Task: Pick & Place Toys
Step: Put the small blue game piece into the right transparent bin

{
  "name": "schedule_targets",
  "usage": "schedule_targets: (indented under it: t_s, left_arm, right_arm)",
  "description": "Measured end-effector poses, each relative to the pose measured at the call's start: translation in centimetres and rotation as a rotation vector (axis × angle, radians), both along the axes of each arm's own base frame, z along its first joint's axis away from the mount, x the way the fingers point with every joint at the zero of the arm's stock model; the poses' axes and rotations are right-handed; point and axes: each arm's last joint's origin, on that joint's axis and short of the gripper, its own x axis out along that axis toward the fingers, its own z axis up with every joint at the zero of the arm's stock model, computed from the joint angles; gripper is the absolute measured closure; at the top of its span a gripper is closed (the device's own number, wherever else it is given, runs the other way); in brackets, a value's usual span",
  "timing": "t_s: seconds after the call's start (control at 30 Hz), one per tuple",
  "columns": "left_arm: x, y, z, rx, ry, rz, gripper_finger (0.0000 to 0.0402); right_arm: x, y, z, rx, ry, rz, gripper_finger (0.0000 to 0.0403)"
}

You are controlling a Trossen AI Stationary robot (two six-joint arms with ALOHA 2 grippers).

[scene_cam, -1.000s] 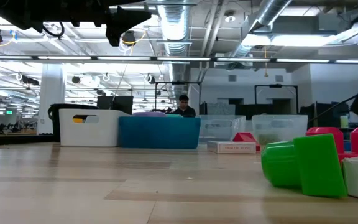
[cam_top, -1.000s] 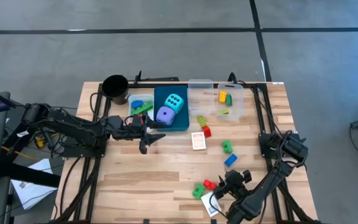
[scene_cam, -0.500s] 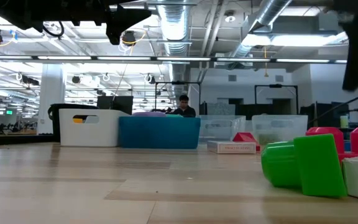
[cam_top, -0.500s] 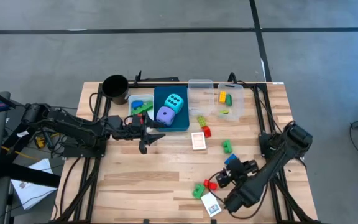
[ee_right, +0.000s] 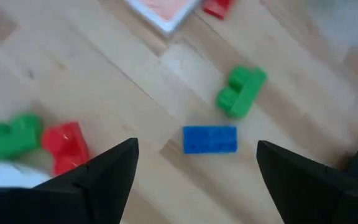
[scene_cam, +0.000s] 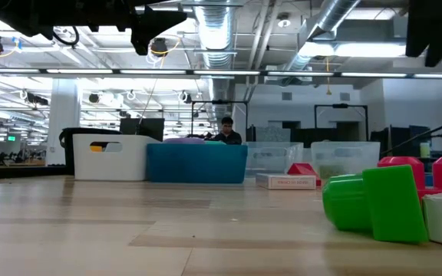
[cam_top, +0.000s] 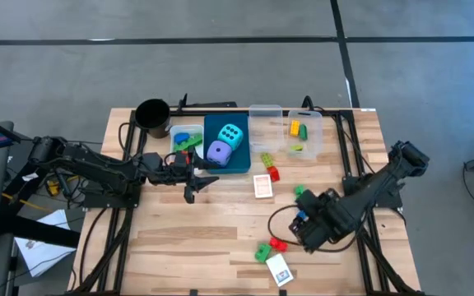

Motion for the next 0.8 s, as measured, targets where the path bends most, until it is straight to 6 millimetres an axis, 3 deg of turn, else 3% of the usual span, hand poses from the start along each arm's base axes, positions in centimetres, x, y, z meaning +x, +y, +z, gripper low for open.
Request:
schedule_targets:
  t_s: [0.17, 0.33, 0.6, 0.8]
  left_arm:
    - [0.0, 0.0, 0.0, 0.000, 0.000, 0.000, 0.0198]
    - [0.0, 0.0, 0.0, 0.000, 0.000, 0.000, 0.0198]
    - [0.0, 0.0, 0.0, 0.000, 0.001, 0.000, 0.0198]
    - [0.0, 0.0, 0.0, 0.000, 0.003, 0.000, 0.0198]
  right_arm:
    - [1.3, 0.7, -1.3, -0.086, 0.129, 0.396, 0.0082]
    - [2.5, 2.0, -4.1, -0.052, 0.302, 0.627, 0.0085]
    - [3.1, 3.8, -8.9, 0.053, 0.565, 0.775, 0.0085]
    - [2.9, 3.7, -10.2, -0.005, 0.679, 0.808, 0.0085]
